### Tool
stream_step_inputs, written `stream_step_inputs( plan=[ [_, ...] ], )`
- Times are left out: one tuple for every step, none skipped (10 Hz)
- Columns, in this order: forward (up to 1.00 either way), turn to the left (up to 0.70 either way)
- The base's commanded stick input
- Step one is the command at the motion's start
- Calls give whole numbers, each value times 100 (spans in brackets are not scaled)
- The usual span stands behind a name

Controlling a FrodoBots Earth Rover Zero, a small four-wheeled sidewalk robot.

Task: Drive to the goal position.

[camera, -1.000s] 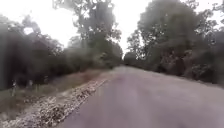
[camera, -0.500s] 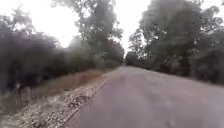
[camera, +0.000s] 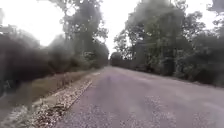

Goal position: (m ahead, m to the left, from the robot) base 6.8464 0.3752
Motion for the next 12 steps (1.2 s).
stream_step_inputs(
  plan=[
    [85, 0],
    [85, 0],
    [85, 0],
    [85, 0],
    [85, 0],
    [85, 0],
    [85, 0],
    [85, 0],
    [85, 0],
    [85, 0],
    [85, 0],
    [85, 0]
  ],
)
